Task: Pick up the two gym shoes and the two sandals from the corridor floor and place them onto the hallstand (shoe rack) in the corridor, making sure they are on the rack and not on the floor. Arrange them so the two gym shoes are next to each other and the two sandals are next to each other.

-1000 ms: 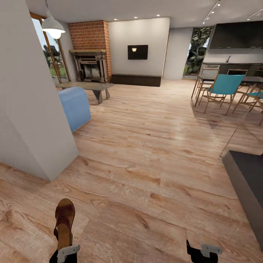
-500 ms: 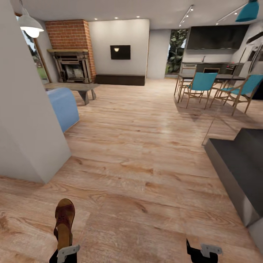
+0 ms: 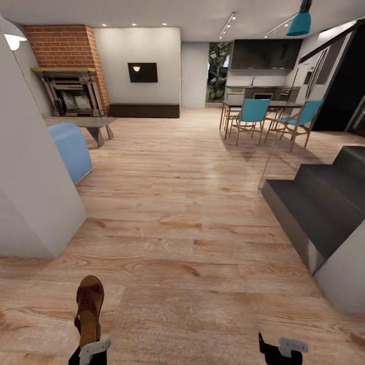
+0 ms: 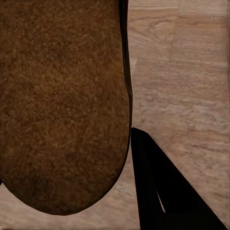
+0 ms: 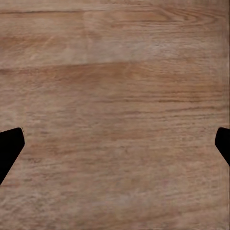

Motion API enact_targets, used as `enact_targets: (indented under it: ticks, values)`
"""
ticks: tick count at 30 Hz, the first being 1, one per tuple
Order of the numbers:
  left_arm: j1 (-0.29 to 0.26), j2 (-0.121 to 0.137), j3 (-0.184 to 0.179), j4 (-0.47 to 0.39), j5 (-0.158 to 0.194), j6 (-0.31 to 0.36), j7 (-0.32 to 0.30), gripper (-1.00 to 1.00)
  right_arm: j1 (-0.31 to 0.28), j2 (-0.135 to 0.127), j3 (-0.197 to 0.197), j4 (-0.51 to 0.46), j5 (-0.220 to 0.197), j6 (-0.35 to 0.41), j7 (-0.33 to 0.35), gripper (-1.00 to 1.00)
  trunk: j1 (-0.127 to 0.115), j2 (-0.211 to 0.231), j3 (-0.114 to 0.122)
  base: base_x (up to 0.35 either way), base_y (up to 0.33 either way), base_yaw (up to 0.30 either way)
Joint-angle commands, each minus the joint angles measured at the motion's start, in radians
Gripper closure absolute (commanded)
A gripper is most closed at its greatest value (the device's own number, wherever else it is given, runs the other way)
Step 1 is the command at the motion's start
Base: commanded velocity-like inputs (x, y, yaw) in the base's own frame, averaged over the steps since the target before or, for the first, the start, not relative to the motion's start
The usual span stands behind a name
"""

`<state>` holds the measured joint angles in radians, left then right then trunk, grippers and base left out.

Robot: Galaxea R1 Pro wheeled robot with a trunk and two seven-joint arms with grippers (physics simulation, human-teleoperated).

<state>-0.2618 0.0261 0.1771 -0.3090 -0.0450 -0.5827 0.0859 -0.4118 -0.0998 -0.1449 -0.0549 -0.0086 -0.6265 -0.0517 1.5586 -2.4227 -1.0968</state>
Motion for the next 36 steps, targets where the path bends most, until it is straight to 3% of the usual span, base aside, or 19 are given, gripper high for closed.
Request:
enact_targets:
  ticks: [1,36]
  values:
    - [0.0,0.0,0.001,0.001,-0.009,-0.002,0.006,1.0,-0.001,0.0,-0.001,0.001,-0.001,-0.004,-0.001,-1.0,-0.001,0.0,-0.001,-0.265,0.205,-0.267]
    - [0.0,0.0,-0.001,0.001,-0.009,-0.002,0.006,1.0,-0.002,0.0,-0.001,0.001,-0.001,-0.003,-0.002,-1.0,-0.001,0.0,-0.001,-0.022,0.012,-0.267]
